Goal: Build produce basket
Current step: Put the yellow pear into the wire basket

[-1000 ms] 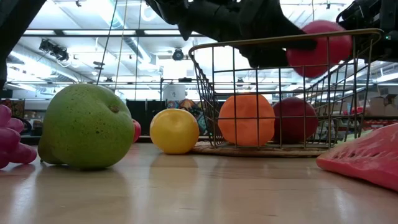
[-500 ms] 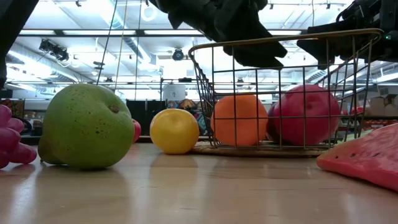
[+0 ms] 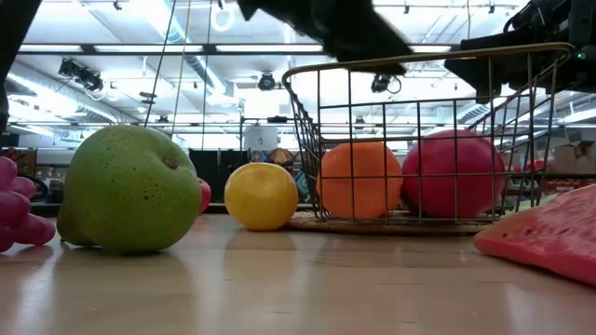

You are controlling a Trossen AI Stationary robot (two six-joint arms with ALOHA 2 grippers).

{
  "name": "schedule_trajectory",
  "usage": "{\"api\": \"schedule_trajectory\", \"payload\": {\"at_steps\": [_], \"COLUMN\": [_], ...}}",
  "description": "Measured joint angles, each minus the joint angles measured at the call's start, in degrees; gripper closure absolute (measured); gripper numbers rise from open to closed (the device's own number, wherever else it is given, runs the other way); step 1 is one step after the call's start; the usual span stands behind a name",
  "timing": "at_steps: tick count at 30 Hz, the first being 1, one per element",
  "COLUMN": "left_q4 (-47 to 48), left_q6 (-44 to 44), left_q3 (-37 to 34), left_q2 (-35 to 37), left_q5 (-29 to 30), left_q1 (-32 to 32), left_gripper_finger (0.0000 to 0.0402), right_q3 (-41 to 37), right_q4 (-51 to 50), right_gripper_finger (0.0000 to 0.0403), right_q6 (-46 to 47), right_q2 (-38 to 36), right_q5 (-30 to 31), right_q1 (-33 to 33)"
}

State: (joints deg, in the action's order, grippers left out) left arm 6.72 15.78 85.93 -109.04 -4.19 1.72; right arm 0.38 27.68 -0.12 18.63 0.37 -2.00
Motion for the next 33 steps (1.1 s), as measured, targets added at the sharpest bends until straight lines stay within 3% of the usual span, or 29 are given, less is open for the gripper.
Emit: {"api": "schedule_trajectory", "payload": {"at_steps": [7, 14, 21, 33], "left_q4": [-6.34, -9.0, -9.68, 8.62], "left_q6": [-0.19, -2.34, -6.56, -29.43], "left_q3": [-11.57, -21.87, -30.08, -34.77], "left_q2": [8.48, 16.95, 24.45, 24.92], "left_q5": [9.46, 11.45, 23.44, 23.71], "left_q1": [0.89, 3.51, 8.86, 14.5], "left_gripper_finger": [0.0002, 0.0002, 0.0002, 0.0002], "right_q3": [0.0, -0.01, -0.01, -0.02], "right_q4": [0.09, 0.06, 0.08, 0.09], "right_gripper_finger": [0.0172, 0.0172, 0.0172, 0.0172], "right_q6": [0.0, 0.0, 0.0, 0.0], "right_q2": [0.0, 0.17, 0.17, 0.2], "right_q5": [0.01, 0.01, 0.0, 0.01], "right_q1": [-0.02, -0.02, -0.02, -0.02]}}
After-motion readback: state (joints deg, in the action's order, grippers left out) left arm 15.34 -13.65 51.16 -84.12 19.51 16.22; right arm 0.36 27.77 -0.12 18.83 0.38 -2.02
